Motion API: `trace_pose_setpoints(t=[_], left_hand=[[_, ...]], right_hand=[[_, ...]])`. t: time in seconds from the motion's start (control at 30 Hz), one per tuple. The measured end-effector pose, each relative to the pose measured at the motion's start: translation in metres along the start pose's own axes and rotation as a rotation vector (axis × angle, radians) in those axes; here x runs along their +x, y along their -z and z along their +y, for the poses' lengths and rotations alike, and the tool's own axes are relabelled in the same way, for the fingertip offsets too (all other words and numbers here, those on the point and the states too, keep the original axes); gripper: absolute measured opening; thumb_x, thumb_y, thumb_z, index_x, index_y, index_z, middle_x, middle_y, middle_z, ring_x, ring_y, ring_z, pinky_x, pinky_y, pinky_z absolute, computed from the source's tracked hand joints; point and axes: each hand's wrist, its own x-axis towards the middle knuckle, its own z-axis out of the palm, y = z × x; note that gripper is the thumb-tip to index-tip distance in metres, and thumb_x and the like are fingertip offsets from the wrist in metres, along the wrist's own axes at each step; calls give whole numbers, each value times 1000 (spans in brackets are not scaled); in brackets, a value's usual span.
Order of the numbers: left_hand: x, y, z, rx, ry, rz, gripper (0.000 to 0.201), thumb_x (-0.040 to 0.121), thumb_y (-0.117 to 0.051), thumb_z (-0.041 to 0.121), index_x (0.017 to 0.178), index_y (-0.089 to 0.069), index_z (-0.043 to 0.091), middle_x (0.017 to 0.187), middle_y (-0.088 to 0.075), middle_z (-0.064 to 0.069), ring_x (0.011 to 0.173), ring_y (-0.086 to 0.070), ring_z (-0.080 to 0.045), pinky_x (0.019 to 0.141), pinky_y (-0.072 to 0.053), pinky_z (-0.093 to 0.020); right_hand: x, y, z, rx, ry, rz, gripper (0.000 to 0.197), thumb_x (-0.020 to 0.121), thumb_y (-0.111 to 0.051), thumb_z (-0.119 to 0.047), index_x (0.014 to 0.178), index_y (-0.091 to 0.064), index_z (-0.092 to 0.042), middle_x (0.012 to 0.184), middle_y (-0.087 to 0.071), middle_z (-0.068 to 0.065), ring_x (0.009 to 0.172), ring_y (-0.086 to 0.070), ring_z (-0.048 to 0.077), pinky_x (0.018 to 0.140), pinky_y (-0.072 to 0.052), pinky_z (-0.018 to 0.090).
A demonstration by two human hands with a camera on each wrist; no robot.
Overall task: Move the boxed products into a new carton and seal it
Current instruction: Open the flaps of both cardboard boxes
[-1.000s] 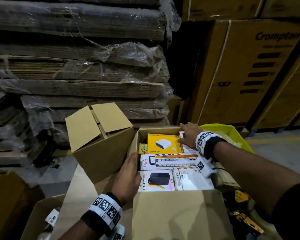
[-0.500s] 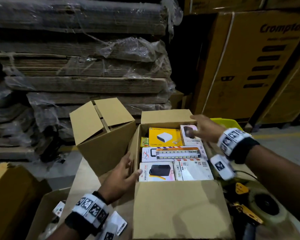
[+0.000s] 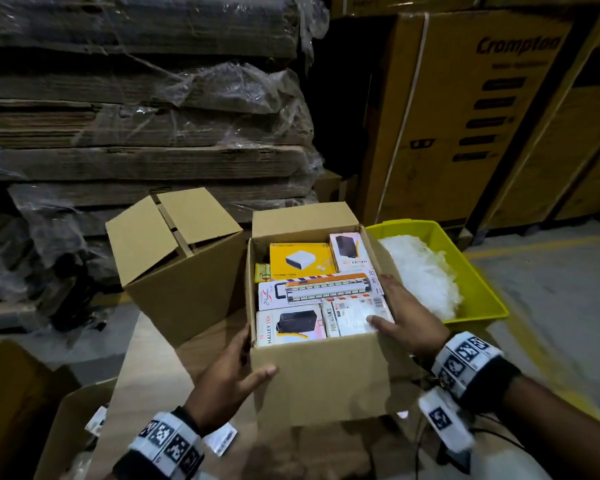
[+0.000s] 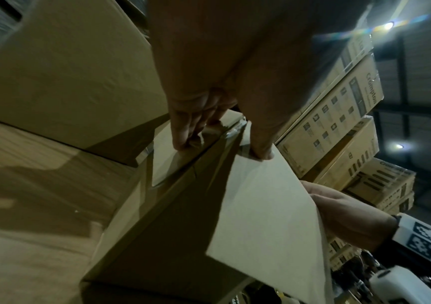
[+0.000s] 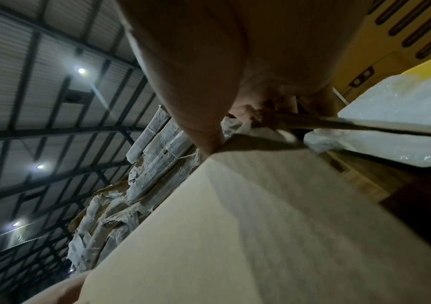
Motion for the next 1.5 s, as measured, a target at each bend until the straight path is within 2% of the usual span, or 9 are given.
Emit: trace_pose_setpoints(t=[0.2,0.53,0.67,0.87,0.97,1.07,1.13,1.4,1.5], left_hand=[[1,-7,-2,84,-12,88,77,78,-74,60,143,-37,40,138,-58,15,127,-56,-9,107,-44,-47],[-36,12,-8,175,55,259,91,69,-63,80,140,-47,25,137,-57,12,126,-54,-3,106,-45,-33],[-50,7,-8,97,78,290,66,82,-68,59,133,-54,20,128,-64,8,118,-59,-1,103,-50,-36],[-64,19,-19,107,102,354,27,92,-69,18,118,-64,19,107,-70,8,101,-65,0,93,-55,-34],[-70,28,-29,113,115,319,26,91,-70,19,116,-64,22,109,-70,8,101,-66,-2,93,-55,-32],[-77,35,-37,124,107,298,25,90,-71,15,114,-65,20,108,-70,7,99,-66,-2,92,-55,-27],[-79,39,-41,119,109,287,25,90,-71,14,114,-66,20,107,-71,8,99,-66,-2,93,-55,-28],[-92,54,-61,193,116,289,23,89,-71,16,111,-66,23,99,-71,7,94,-67,-5,92,-55,-35],[-96,56,-67,191,114,289,24,88,-73,14,110,-66,21,96,-71,6,92,-67,-6,90,-56,-34]], right_hand=[[17,1,9,-43,-24,4,83,82,-54,-51,151,-21,-18,156,-27,5,146,-21,20,119,-22,39],[-72,0,29,236,-30,460,19,85,-59,-29,100,-58,-17,97,-52,4,90,-55,18,83,-46,33],[-129,-27,12,355,-96,363,15,94,-59,-20,81,-51,-19,75,-56,-5,72,-52,7,67,-41,21],[-183,-93,-26,696,-416,406,55,94,-39,-61,85,-53,-8,64,-54,17,49,-50,9,48,-43,20],[-196,-138,-40,635,-508,214,70,79,-38,-71,73,-61,-5,58,-60,13,51,-56,14,55,-48,29],[-188,-185,-57,398,-281,-109,19,91,-51,-36,87,-64,-23,75,-63,-4,70,-59,8,69,-48,28],[-167,-203,-80,209,-84,-241,20,91,-50,-40,105,-59,-29,92,-64,-3,88,-60,14,79,-41,22],[-61,-272,-167,-29,-71,-206,24,75,-71,-37,84,-62,-17,93,-67,5,90,-65,27,77,-40,29],[-46,-291,-179,-109,-162,-238,47,87,-62,-41,124,-55,-13,130,-52,9,121,-48,26,98,-30,28]])
